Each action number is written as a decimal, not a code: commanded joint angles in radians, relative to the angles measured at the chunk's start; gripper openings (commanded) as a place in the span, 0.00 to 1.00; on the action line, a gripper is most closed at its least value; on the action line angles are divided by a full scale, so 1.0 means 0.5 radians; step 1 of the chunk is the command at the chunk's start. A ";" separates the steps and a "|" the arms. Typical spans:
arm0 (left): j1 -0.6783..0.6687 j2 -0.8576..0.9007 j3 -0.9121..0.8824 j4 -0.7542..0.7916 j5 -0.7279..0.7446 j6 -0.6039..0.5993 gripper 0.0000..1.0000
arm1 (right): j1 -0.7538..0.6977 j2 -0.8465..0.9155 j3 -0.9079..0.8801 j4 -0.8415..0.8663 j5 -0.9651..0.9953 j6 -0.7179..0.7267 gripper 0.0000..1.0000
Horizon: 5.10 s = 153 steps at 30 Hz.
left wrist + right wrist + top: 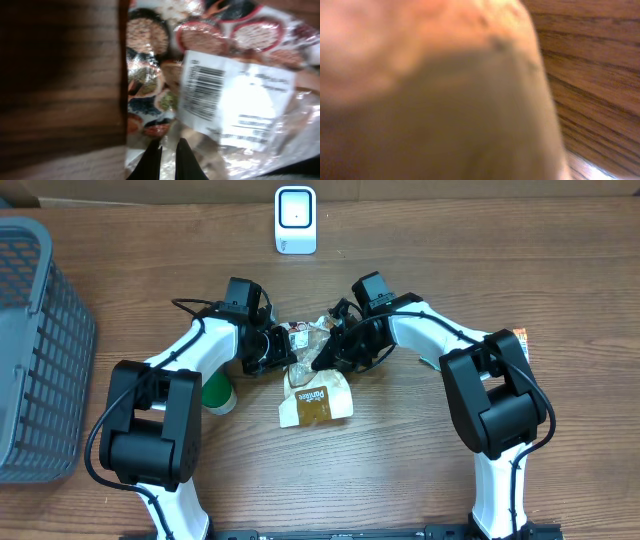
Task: Scan the item barcode
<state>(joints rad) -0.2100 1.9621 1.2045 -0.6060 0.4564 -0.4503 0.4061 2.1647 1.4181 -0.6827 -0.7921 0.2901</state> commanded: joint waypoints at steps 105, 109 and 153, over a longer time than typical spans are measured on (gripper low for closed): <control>0.969 -0.484 0.998 -1.196 -0.845 0.648 1.00 | 0.368 0.575 0.891 2.015 3.138 -2.535 0.04; 0.969 -0.484 0.998 -1.196 -0.846 0.648 1.00 | 0.368 0.575 0.891 1.988 3.156 -2.535 0.04; 0.969 -0.484 0.998 -1.196 -0.845 0.648 1.00 | -0.899 -1.064 0.848 -1.127 1.025 0.221 0.04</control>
<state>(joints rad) 0.2813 1.7126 1.6978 -1.2049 0.0257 -0.1459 0.1146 1.6211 1.8633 -1.1450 -0.0608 0.3229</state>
